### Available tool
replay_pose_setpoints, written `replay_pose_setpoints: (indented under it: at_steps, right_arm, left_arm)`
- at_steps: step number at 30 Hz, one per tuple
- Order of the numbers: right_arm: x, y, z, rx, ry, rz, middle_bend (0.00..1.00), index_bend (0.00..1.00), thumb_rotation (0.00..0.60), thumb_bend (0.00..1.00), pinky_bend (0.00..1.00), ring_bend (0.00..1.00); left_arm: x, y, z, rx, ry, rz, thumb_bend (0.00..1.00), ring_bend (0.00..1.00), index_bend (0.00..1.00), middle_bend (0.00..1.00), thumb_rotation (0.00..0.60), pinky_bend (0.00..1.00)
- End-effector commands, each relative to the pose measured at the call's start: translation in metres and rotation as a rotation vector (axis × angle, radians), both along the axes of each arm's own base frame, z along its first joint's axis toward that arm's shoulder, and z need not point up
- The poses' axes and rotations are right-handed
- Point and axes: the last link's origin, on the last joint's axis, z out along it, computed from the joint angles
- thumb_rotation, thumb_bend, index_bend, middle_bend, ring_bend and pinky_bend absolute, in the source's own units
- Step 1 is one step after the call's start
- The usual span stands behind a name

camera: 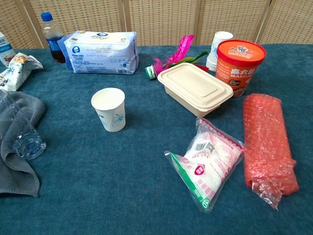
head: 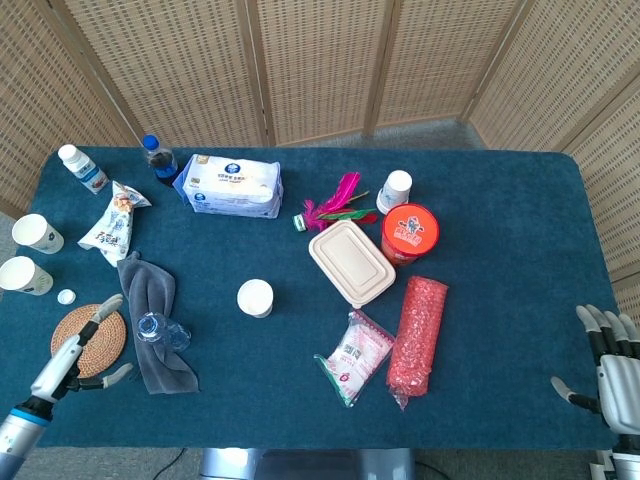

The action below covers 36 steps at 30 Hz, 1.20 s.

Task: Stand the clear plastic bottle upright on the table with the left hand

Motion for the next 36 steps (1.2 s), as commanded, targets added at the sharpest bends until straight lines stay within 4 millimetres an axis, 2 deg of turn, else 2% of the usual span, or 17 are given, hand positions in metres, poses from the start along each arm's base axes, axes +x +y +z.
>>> replay_pose_setpoints:
  at_steps: [1, 18, 36]
  right_arm:
    - [0.0, 0.001, 0.001, -0.003, -0.002, 0.0, 0.0, 0.0, 0.6, 0.0, 0.0, 0.0]
    - [-0.003, 0.009, 0.01, -0.025, -0.003, -0.014, 0.0, 0.0, 0.6, 0.0, 0.0, 0.0]
    - [-0.001, 0.013, 0.014, -0.036, -0.012, -0.018, 0.0, 0.0, 0.6, 0.0, 0.0, 0.0]
  left_arm:
    - [0.001, 0.005, -0.007, -0.009, -0.013, -0.022, 0.32, 0.0, 0.0, 0.0, 0.531, 0.0]
    - [0.002, 0.026, -0.041, -0.056, -0.114, -0.029, 0.32, 0.0, 0.0, 0.0, 0.531, 0.0]
    - [0.004, 0.036, -0.06, -0.092, -0.233, -0.034, 0.32, 0.0, 0.0, 0.0, 0.529, 0.0]
